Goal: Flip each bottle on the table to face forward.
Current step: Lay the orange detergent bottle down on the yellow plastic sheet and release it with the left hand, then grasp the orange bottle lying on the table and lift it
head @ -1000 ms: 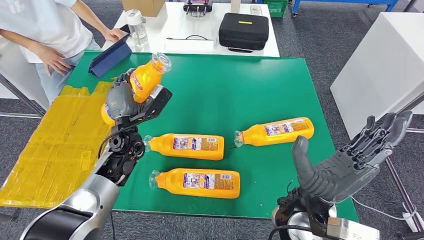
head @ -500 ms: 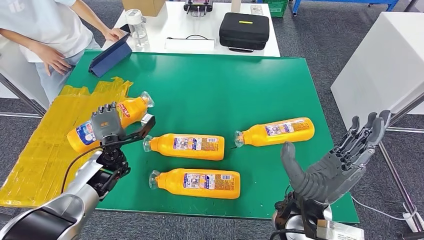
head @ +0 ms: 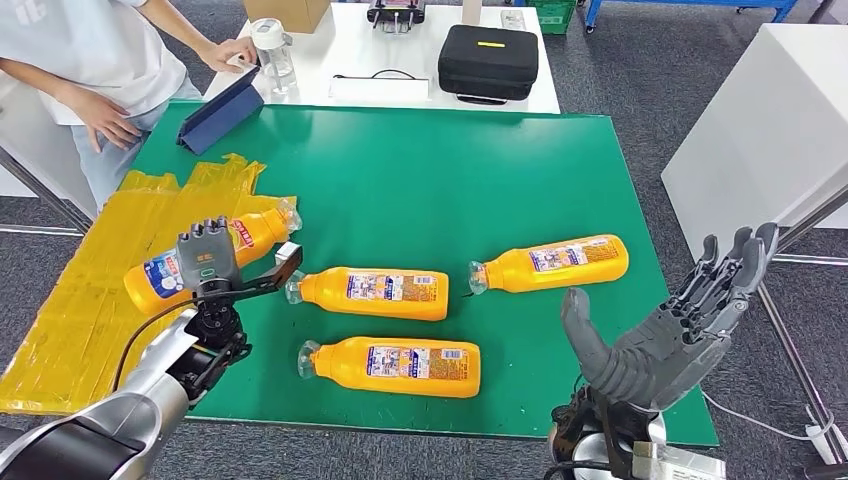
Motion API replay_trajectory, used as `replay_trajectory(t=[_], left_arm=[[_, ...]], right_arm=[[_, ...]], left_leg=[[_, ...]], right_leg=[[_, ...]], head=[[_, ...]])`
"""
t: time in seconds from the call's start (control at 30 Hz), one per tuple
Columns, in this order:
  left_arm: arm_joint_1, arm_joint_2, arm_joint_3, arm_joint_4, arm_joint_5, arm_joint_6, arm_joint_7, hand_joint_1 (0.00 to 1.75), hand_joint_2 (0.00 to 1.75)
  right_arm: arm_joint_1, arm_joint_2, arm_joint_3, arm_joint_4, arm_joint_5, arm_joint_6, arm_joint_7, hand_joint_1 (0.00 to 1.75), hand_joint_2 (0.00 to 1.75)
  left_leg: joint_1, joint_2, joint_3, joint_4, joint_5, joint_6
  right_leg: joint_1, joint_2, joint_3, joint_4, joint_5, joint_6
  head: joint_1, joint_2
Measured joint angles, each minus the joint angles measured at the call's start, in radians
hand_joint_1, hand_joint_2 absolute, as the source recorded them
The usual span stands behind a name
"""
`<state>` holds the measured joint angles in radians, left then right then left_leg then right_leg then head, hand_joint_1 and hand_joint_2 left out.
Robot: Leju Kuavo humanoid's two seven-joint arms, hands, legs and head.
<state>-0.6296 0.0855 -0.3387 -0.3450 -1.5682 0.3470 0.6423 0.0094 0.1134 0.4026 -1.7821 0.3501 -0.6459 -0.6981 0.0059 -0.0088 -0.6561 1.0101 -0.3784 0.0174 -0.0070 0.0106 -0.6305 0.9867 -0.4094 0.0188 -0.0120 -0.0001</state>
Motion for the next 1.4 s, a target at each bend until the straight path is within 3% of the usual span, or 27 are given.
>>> replay_trajectory(t=[0.3, 0.43, 0.47, 0.57, 0.6, 0.67, 0.73, 0.8, 0.87, 1.0, 1.13, 1.3, 1.4], left_arm=[[0.023, 0.059, 0.003, 0.022, 0.000, -0.094, 0.011, 1.75, 1.75], [0.025, 0.128, 0.012, 0.029, 0.000, -0.127, 0.011, 1.75, 1.75], [0.023, 0.150, 0.016, 0.030, 0.000, -0.137, 0.011, 1.64, 1.75], [0.015, 0.219, 0.027, 0.031, 0.000, -0.155, 0.011, 0.33, 1.75], [0.013, 0.238, 0.032, 0.031, 0.000, -0.148, 0.011, 0.00, 1.75], [0.011, 0.264, 0.047, 0.031, 0.000, -0.089, 0.011, 0.00, 1.75], [0.015, 0.261, 0.072, 0.029, -0.001, 0.053, 0.011, 0.00, 1.75], [0.026, 0.226, 0.112, 0.013, 0.001, 0.217, 0.002, 0.00, 1.75], [0.053, 0.171, 0.177, -0.054, 0.021, 0.296, -0.066, 0.00, 1.75], [0.098, 0.029, 0.408, -0.257, 0.124, 0.308, -0.458, 0.00, 1.75], [0.097, -0.066, 0.599, -0.361, 0.181, 0.308, -0.608, 0.00, 1.75], [0.055, -0.183, 0.828, -0.352, 0.414, 0.299, -1.038, 0.00, 1.75], [0.035, -0.235, 0.891, -0.305, 0.625, 0.254, -1.193, 0.00, 1.75]], right_arm=[[0.050, -0.004, -0.014, -0.063, -0.001, 0.025, 0.000, 0.00, 1.75], [0.062, -0.008, -0.016, -0.076, 0.000, 0.028, 0.000, 0.00, 0.00], [0.064, -0.010, -0.016, -0.078, 0.000, 0.027, 0.000, 0.00, 0.00], [0.071, -0.017, -0.017, -0.086, 0.000, 0.021, 0.000, 0.00, 0.00], [0.073, -0.019, -0.017, -0.089, 0.000, 0.018, 0.000, 0.00, 0.00], [0.078, -0.022, -0.016, -0.094, -0.001, 0.014, 0.000, 0.00, 0.00], [0.084, -0.025, -0.016, -0.099, -0.005, 0.011, 0.000, 0.00, 0.00], [0.091, -0.026, -0.014, -0.105, -0.010, 0.010, 0.000, 0.00, 0.87], [0.096, -0.026, -0.011, -0.114, -0.018, 0.011, 0.000, 0.00, 1.75], [0.099, -0.023, -0.011, -0.118, -0.059, 0.017, 0.000, 0.00, 1.75], [0.101, -0.022, -0.014, -0.118, -0.080, 0.018, 0.000, 0.00, 1.75], [0.102, -0.020, -0.021, -0.108, -0.114, 0.028, 0.000, 0.00, 1.75], [0.100, -0.019, -0.023, -0.099, -0.117, 0.033, 0.000, 0.00, 1.75]], left_leg=[[0.001, 0.000, 0.000, 0.000, 0.000, 0.000], [0.002, 0.001, 0.000, 0.000, 0.000, -0.001], [0.003, 0.001, 0.000, 0.000, 0.000, -0.001], [0.004, 0.003, 0.000, 0.000, 0.000, -0.001], [0.004, 0.003, 0.000, 0.000, 0.000, -0.001], [0.004, 0.002, 0.000, 0.000, 0.000, -0.001], [0.004, 0.000, 0.000, 0.000, 0.000, -0.001], [0.003, -0.002, 0.000, 0.000, 0.000, -0.001], [0.002, -0.002, 0.001, 0.000, 0.000, -0.001], [-0.001, 0.000, -0.001, 0.000, 0.000, 0.000], [-0.002, 0.005, 0.002, 0.000, -0.002, -0.001], [-0.001, 0.000, 0.002, 0.000, -0.001, -0.001], [0.000, 0.000, 0.002, 0.000, -0.001, -0.001]], right_leg=[[0.000, 0.001, -0.001, 0.000, 0.000, 0.000], [0.002, 0.001, -0.001, 0.000, 0.000, -0.001], [0.002, 0.001, -0.001, 0.000, 0.000, -0.001], [0.003, 0.002, -0.002, 0.000, 0.000, -0.001], [0.003, 0.002, -0.002, 0.000, 0.000, -0.001], [0.003, 0.001, -0.002, 0.000, -0.001, -0.002], [0.003, 0.000, -0.002, 0.000, -0.001, -0.003], [0.002, -0.001, -0.001, 0.000, -0.002, -0.003], [0.000, -0.001, -0.001, -0.001, -0.002, -0.003], [-0.002, 0.000, -0.001, -0.001, 0.000, -0.001], [-0.004, 0.007, -0.001, -0.001, 0.001, 0.000], [-0.002, 0.001, 0.001, -0.001, 0.000, 0.000], [-0.001, 0.001, 0.001, -0.001, 0.000, 0.000]], head=[[0.000, 0.000], [0.000, 0.000], [0.000, 0.000], [0.000, 0.000], [0.000, 0.000], [0.000, 0.000], [0.000, 0.000], [0.000, 0.000], [0.000, 0.000], [0.001, 0.000], [0.000, 0.000], [0.000, 0.000], [0.000, 0.000]])
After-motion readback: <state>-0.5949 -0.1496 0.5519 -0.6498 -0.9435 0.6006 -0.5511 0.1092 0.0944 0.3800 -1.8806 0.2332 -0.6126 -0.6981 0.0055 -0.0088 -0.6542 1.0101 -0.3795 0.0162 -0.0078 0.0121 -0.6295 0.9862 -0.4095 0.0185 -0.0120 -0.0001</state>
